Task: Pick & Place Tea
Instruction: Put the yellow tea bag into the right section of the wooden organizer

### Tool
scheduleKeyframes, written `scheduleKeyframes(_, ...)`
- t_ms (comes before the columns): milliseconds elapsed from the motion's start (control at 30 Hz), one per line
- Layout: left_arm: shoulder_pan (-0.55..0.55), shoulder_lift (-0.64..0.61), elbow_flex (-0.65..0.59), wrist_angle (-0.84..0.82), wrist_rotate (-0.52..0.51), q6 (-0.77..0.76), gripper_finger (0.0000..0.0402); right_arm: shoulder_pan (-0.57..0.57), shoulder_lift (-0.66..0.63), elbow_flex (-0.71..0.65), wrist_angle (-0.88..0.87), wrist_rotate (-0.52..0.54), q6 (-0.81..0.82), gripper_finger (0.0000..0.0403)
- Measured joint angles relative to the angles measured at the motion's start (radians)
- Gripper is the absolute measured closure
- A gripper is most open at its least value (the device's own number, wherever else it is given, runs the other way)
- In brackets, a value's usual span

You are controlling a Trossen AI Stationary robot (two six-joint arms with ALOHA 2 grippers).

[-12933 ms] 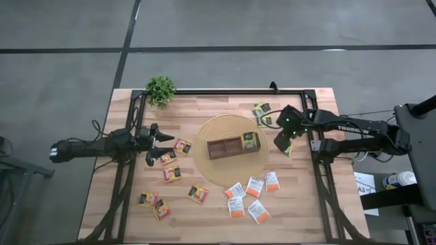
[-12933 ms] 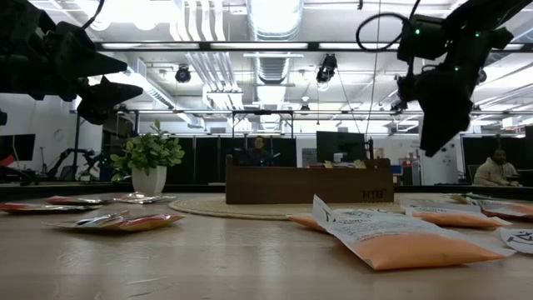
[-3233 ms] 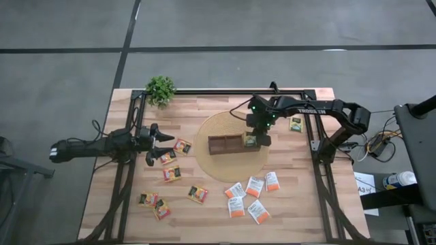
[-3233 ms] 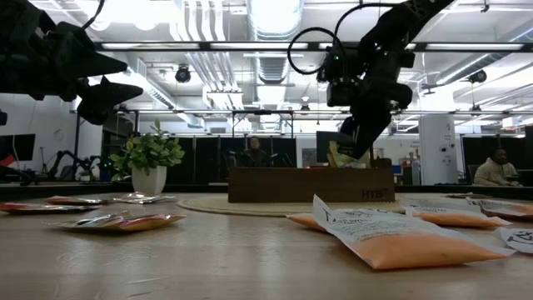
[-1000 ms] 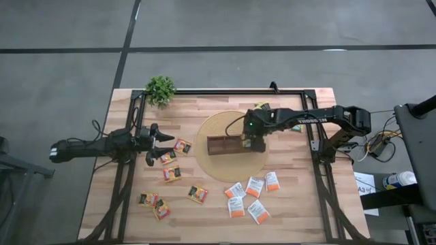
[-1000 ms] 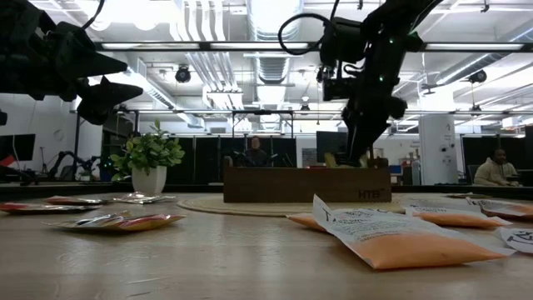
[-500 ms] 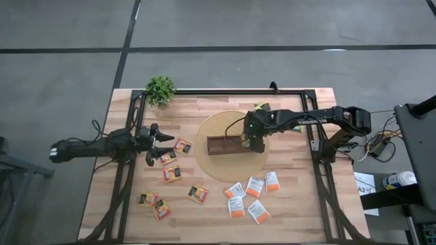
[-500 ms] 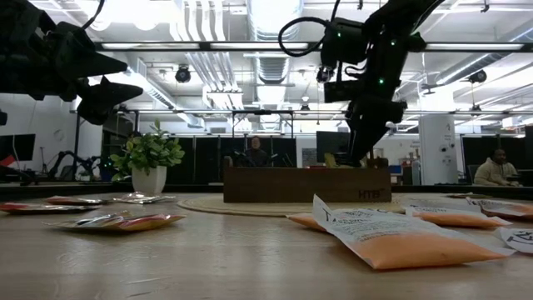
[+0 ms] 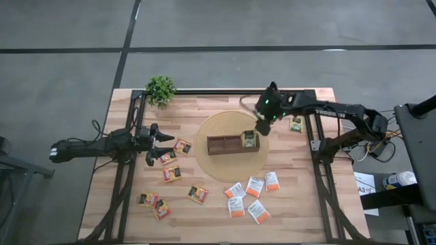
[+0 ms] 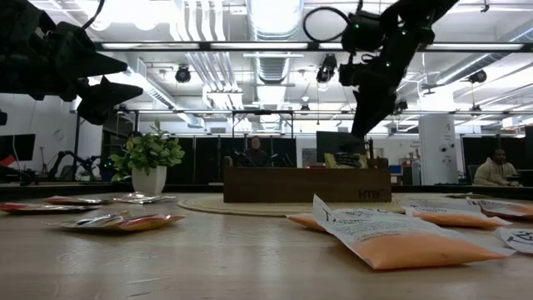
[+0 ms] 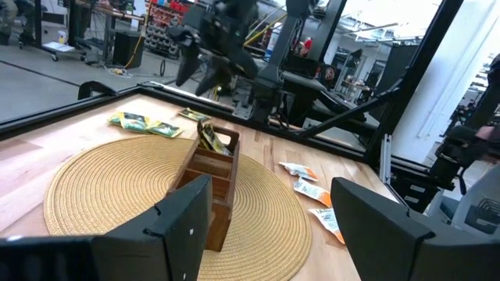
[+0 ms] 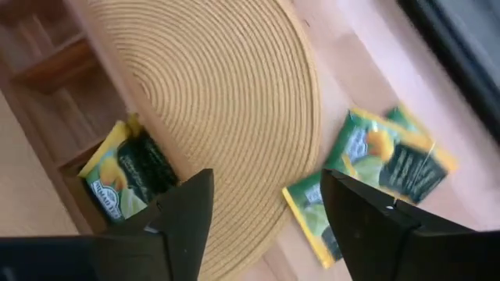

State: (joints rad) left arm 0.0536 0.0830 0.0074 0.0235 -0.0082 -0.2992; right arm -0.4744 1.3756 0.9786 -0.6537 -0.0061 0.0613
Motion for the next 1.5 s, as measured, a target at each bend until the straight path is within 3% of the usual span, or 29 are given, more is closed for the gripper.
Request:
scheduleKeyframes(233,0.0,0.0,0.0,0.0,0.0,0.0,0.0145,-0.242,-0.004,-0.019,-0.016,-0.206,0.072,0.0174)
scheduleKeyframes(633,0.0,0.0,0.0,0.0,0.0,0.0,0.0145,-0.462,0.065,-0.019,0.01,-0.247,0.424,0.0174)
scheduleKeyframes(867,0.0,0.0,0.0,0.0,0.0,0.0,0.0145,-0.481,0.212,0.008,0.015,-0.346,0.434,0.0175)
scheduleKeyframes(1167,0.0,0.0,0.0,0.0,0.0,0.0,0.0145,-0.484,0.345,0.032,0.015,-0.342,0.394,0.0177)
scheduleKeyframes(1500,0.0,0.0,0.0,0.0,0.0,0.0,0.0145,-0.488,0.399,0.031,0.051,-0.3,0.381,0.0177)
